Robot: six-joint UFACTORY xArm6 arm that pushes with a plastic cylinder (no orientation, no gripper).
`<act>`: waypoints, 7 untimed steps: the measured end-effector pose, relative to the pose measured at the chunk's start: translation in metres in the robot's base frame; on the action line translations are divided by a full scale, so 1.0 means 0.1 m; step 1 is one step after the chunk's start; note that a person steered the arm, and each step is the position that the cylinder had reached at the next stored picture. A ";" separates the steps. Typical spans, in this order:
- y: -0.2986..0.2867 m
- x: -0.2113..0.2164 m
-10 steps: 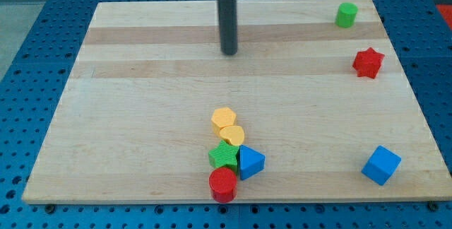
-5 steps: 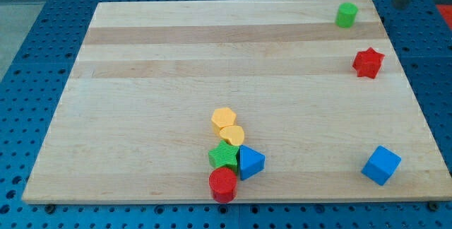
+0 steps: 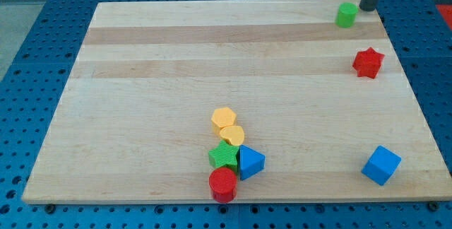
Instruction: Slide the green circle to the top center
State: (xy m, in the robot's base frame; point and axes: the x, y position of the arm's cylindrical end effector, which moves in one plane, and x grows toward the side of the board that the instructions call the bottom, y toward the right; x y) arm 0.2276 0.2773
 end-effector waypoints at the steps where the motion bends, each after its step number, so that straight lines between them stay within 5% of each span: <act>1: -0.17 0.11; 7: -2.02 1.57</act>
State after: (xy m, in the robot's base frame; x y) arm 0.3848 0.0756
